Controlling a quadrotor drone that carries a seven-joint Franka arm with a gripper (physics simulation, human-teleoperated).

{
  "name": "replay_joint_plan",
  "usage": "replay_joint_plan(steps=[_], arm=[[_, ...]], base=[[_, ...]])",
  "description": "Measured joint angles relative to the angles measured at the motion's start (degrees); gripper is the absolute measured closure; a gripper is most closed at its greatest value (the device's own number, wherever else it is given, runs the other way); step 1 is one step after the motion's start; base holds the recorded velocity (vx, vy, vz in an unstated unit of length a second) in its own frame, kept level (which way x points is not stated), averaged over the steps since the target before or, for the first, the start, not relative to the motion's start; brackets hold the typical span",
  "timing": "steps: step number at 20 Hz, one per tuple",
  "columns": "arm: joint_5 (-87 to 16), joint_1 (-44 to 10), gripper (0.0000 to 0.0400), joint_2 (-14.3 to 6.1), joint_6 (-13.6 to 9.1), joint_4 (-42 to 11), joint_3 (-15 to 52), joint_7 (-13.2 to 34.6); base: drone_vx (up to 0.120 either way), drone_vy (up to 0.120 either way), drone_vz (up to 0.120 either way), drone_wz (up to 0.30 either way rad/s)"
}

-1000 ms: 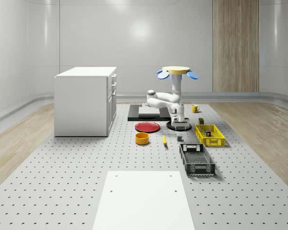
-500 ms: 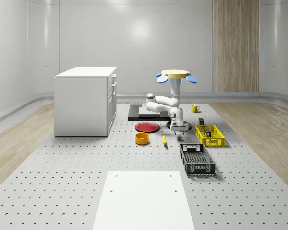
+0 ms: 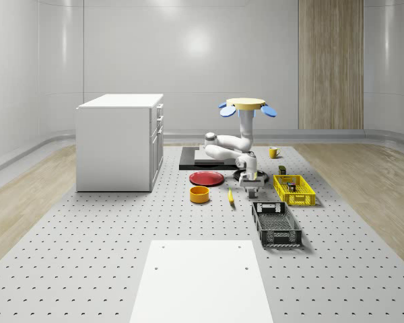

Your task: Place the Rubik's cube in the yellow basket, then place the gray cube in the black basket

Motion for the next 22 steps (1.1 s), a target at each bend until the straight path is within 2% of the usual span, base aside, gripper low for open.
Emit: replay_joint_plan(steps=[10, 13, 15, 18, 22], arm=[[-1.3, -1.9, 0.0000, 0.5, 0.5, 2.0, -1.4, 0.1], [-1.5, -2.0, 0.0073, 0.6, 0.5, 2.2, -1.6, 0.1], [-1.5, -2.1, 0.0103, 0.6, 0.5, 2.2, -1.7, 0.1], [-1.6, -2.1, 0.0128, 0.7, 0.5, 2.3, -1.7, 0.1], [-1.7, -2.1, 0.0141, 0.8, 0.5, 2.3, -1.8, 0.0]], base=[[0.000, 0.000, 0.000, 0.000], [0.000, 0.000, 0.000, 0.000], [0.000, 0.000, 0.000, 0.000], [0.000, 0.000, 0.000, 0.000], [0.000, 0.000, 0.000, 0.000]])
